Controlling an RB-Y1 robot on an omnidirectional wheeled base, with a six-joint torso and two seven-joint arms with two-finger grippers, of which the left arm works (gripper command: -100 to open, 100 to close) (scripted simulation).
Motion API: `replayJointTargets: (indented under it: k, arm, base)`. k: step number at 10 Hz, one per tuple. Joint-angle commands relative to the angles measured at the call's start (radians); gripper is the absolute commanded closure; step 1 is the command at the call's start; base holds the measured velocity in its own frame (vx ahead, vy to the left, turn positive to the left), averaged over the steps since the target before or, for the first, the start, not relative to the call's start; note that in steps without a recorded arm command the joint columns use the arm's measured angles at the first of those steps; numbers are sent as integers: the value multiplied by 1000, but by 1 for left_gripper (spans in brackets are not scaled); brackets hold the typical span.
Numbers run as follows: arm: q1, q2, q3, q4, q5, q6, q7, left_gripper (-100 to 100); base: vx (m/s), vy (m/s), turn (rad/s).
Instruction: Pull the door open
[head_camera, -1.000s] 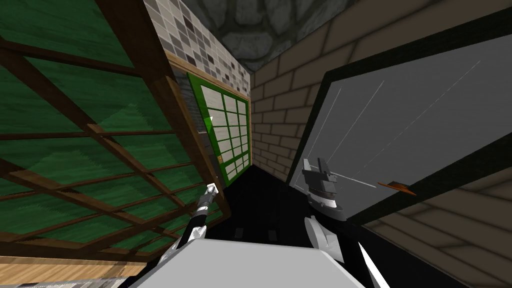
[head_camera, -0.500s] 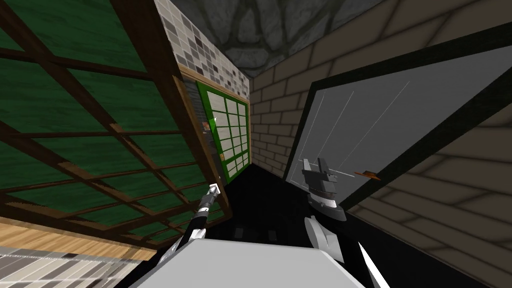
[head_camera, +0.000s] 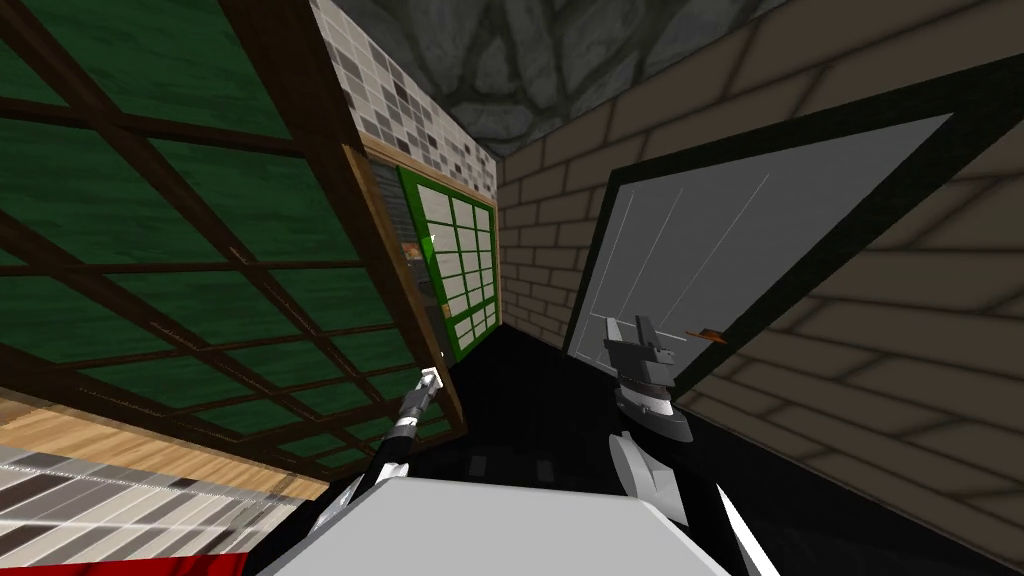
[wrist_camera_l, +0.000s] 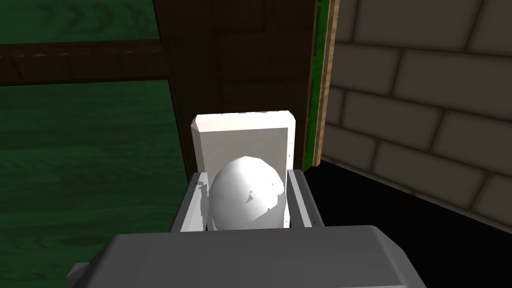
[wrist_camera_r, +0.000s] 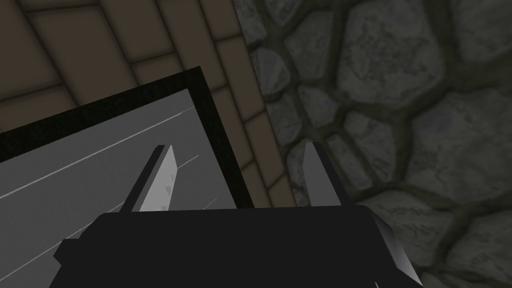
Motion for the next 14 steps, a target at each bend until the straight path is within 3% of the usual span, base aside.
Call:
replayJointTargets:
  k: [1,4,5,10,11,12,13,14]
  arm:
    - [12,10,-19,-9,-12,-8,15,100]
    - [29,30,-57,-24,-35,-25,46,100]
    - [19,28,-50,-14,-31,-23,41,100]
    - [128,83,-129,-30,-91,-158,100,100]
    - [128,83,-129,-30,-91,-158,100,100]
    - [151,95,-145,-34,-104,-188,112,100]
    - [151,95,-145,-34,-104,-188,112,100]
    - [174,108,-162,-37,-117,-217,125,100]
  base:
    - [-196,30,-46]
    - [-209,25,-51]
    - [-97,10,-20]
    - [-6,3,81]
    - [-2,6,44]
    - [-5,8,44]
    - [-9,5,43]
    - [-1,12,81]
